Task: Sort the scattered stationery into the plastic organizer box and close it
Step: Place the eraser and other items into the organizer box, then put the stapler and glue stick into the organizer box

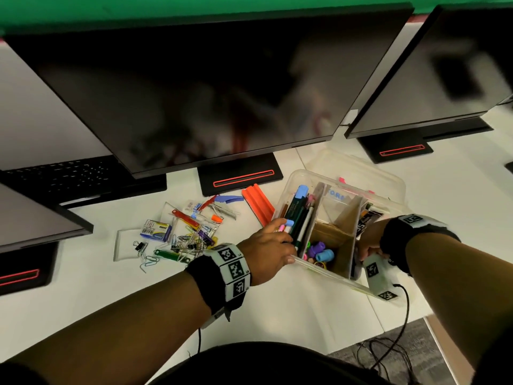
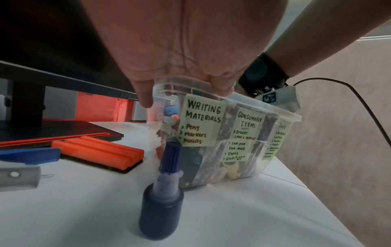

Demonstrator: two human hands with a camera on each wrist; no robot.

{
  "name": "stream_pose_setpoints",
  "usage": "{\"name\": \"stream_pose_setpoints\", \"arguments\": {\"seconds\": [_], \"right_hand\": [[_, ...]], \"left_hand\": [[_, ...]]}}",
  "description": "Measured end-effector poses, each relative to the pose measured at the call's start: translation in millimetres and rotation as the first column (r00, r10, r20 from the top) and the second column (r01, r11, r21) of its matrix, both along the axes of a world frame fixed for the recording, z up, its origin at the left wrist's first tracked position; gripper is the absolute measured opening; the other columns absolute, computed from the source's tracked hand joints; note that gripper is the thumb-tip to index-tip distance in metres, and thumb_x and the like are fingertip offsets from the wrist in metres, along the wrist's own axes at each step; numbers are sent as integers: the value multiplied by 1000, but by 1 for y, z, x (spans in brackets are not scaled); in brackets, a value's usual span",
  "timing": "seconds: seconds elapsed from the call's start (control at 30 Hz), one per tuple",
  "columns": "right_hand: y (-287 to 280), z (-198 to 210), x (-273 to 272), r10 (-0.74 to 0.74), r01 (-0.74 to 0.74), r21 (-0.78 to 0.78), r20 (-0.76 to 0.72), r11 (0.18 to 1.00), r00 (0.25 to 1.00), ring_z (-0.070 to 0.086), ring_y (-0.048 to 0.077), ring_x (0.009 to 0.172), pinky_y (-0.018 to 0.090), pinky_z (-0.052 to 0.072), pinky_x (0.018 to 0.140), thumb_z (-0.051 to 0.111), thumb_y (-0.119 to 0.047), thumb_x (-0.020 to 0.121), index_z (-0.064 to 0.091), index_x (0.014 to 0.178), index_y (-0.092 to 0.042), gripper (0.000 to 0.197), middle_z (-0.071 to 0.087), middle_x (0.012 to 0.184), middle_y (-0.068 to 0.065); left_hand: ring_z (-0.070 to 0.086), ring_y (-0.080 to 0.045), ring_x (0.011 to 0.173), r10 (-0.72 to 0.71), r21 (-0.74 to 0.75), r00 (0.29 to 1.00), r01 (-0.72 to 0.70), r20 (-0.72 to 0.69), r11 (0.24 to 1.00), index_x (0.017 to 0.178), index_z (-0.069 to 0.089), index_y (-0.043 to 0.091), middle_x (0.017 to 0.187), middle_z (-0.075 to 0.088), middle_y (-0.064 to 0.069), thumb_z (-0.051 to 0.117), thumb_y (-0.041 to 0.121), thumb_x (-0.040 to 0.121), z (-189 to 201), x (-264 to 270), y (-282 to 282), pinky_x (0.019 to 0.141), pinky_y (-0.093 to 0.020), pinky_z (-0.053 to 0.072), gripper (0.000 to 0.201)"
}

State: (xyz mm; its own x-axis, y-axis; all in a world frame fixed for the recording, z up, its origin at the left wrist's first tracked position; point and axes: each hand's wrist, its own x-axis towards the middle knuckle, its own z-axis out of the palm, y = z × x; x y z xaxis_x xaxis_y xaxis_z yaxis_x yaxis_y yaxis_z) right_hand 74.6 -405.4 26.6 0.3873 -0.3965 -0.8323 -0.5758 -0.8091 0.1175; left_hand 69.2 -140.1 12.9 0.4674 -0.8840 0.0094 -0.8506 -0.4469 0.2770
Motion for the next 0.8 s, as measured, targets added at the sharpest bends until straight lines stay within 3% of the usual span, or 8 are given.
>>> {"name": "stream_pose_setpoints", "arguments": {"seconds": [0.07, 0.13, 0.17, 0.27, 0.37, 0.47, 0.63, 0.8], "right_hand": [[3, 2, 6, 29, -29, -16, -5, 999, 1000, 56, 24, 69, 31, 53, 69, 73, -6, 74, 59, 60, -11, 20, 65, 69, 9], [7, 8, 11, 135, -135, -65, -6, 989, 991, 57, 24, 82, 33, 53, 89, 70, -14, 78, 55, 57, -17, 26, 58, 68, 2], [8, 14, 12, 179, -177, -94, 22, 980, 984, 57, 22, 82, 32, 53, 90, 67, -15, 80, 51, 55, -19, 30, 53, 64, 0], [20, 41, 8, 128, -133, 24, 142, 991, 981, 60, 17, 59, 22, 47, 58, 58, -11, 87, 51, 58, -16, 30, 53, 62, 2], [29, 59, 3, -19, -24, 155, 274, 988, 962, 58, 21, 55, 24, 44, 48, 54, -15, 89, 57, 67, -8, 23, 59, 67, 8], [34, 59, 3, 205, -233, 21, 401, 972, 893, 59, 25, 75, 25, 42, 55, 53, -27, 88, 61, 78, -3, 26, 63, 83, 13], [37, 47, 0, 404, -374, -156, 394, 914, 825, 57, 28, 103, 29, 42, 81, 48, -39, 92, 61, 102, -2, 41, 62, 110, 18], [39, 45, -11, 568, -530, -203, 319, 823, 759, 58, 29, 113, 31, 46, 92, 37, -23, 98, 60, 115, -1, 36, 61, 122, 15]], "left_hand": [[32, -21, 137, 57, -89, 980, -75, -192, 993, 114, 65, 17, 129, 57, -2, 46, 26, 94, -4, 4, 0, 112, -21, 6, 29], [39, -14, 126, 171, -215, 908, -268, -383, 939, 117, 62, 14, 127, 56, -3, 38, 33, 94, 2, 14, 5, 107, -16, 16, 38], [45, -11, 113, 243, -288, 876, -381, -418, 879, 110, 64, 14, 116, 60, 0, 34, 38, 92, 4, 23, 9, 100, -18, 26, 42], [56, -16, 91, 446, -384, 825, -558, -346, 735, 91, 66, 14, 93, 64, 1, 36, 41, 83, -1, 60, 25, 85, -29, 43, 42], [53, -22, 112, 477, -54, 859, -494, -188, 868, 108, 62, 19, 116, 60, -2, 53, 22, 86, -23, 90, 28, 100, -31, 38, 25], [37, -23, 131, 422, 257, 897, -380, -131, 889, 131, 45, 22, 140, 43, -2, 56, 8, 83, -48, 95, 15, 110, -35, 33, 51], [30, -25, 137, 397, 360, 917, -358, -38, 861, 140, 33, 17, 149, 30, -5, 54, 18, 89, -69, 93, -18, 107, -43, 38, 55], [24, -24, 140, 378, 434, 926, -334, -15, 837, 139, 35, 20, 148, 32, -2, 43, 32, 95, -71, 102, -27, 112, -45, 30, 46]]}}
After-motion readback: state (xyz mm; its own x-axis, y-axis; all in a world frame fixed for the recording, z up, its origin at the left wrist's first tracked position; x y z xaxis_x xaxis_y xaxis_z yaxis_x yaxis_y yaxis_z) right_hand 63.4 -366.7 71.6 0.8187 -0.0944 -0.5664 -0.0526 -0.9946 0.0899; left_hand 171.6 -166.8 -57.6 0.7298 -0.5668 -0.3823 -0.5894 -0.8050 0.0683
